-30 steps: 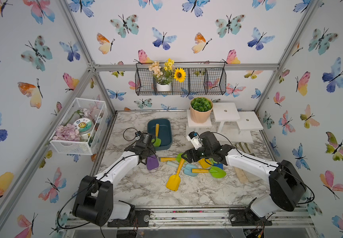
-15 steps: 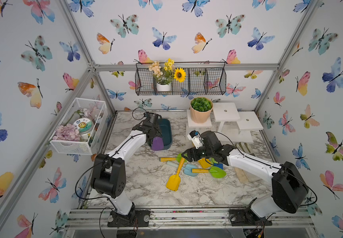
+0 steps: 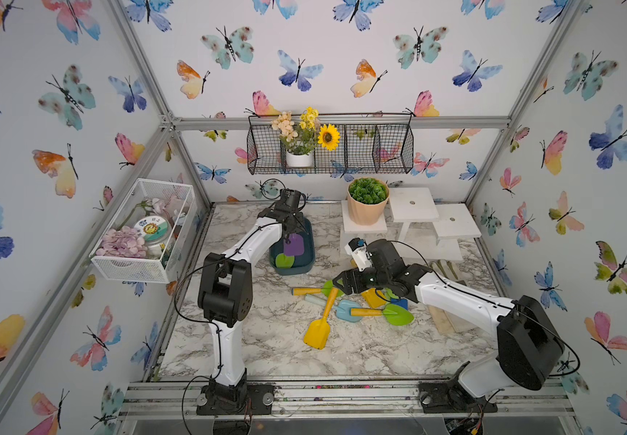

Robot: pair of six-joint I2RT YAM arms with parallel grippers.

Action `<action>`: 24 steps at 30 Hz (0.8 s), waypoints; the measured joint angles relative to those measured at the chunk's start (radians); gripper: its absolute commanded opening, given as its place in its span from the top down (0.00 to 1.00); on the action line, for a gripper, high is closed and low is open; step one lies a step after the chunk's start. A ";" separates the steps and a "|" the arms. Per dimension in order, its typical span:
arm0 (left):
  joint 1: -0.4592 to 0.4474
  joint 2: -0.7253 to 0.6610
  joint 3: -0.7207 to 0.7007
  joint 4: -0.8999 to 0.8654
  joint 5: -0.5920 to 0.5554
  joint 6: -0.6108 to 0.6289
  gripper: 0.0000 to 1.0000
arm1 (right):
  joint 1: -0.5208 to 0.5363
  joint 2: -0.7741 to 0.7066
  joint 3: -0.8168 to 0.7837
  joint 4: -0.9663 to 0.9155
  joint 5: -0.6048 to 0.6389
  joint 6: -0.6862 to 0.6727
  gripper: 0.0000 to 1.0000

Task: Put the shovel into the storage box
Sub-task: Place the shovel in the storage box.

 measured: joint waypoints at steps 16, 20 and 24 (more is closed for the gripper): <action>0.003 0.153 0.031 0.079 -0.040 0.058 0.90 | 0.000 0.000 0.010 -0.005 0.031 0.022 0.20; 0.007 0.159 0.027 0.104 -0.048 0.056 0.87 | 0.000 0.000 0.011 -0.008 0.040 0.023 0.20; 0.007 0.159 -0.002 0.122 -0.053 0.052 0.83 | 0.000 0.000 0.012 -0.011 0.043 0.024 0.20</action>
